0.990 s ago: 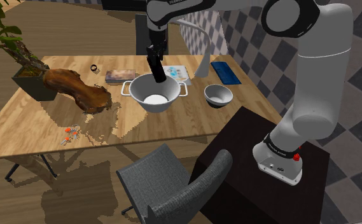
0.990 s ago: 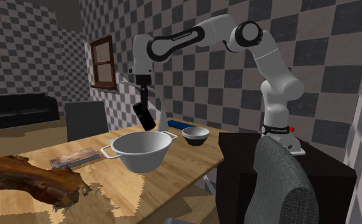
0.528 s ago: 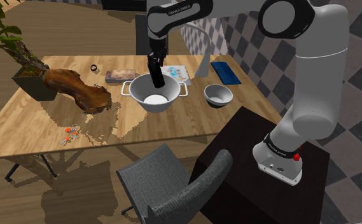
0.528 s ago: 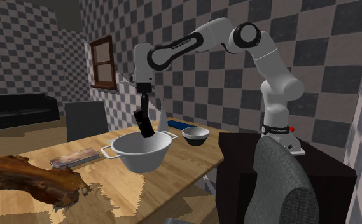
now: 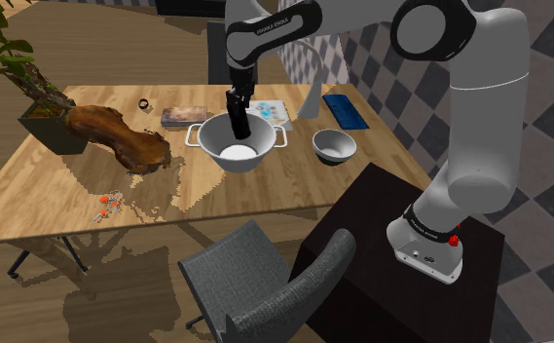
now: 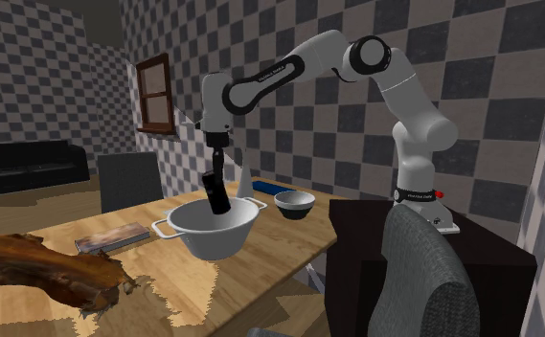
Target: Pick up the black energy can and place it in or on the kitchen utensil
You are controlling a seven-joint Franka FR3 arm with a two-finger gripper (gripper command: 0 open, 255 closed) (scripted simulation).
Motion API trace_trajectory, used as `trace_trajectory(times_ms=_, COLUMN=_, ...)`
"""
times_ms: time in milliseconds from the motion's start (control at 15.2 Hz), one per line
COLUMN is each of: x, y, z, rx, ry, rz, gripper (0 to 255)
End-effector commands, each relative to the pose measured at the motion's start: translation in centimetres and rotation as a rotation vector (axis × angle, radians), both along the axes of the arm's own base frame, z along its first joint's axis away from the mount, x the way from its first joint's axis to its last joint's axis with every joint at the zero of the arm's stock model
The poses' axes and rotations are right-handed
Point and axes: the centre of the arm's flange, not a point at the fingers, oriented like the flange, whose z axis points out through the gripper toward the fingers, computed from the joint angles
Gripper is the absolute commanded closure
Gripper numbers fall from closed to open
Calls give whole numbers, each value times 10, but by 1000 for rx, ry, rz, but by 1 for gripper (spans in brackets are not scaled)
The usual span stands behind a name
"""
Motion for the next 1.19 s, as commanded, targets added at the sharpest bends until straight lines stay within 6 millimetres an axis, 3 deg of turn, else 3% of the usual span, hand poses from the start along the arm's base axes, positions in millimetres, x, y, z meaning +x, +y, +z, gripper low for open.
trace_trajectory(times_ms=0, x=0, y=0, z=0, rx=0, ry=-1, rz=0, gripper=255)
trace_trajectory(times_ms=198, x=0, y=0, z=0, rx=0, ry=-1, rz=0, gripper=255)
trace_trajectory(times_ms=264, x=0, y=0, z=0, rx=0, ry=-1, rz=0, gripper=0)
trace_trajectory(times_ms=594, x=0, y=0, z=0, rx=0, ry=-1, rz=0, gripper=0)
trace_trajectory(times_ms=858, x=0, y=0, z=50, rx=0, ry=-1, rz=0, gripper=0)
trace_trajectory(times_ms=1122, x=0, y=0, z=50, rx=0, ry=-1, rz=0, gripper=0)
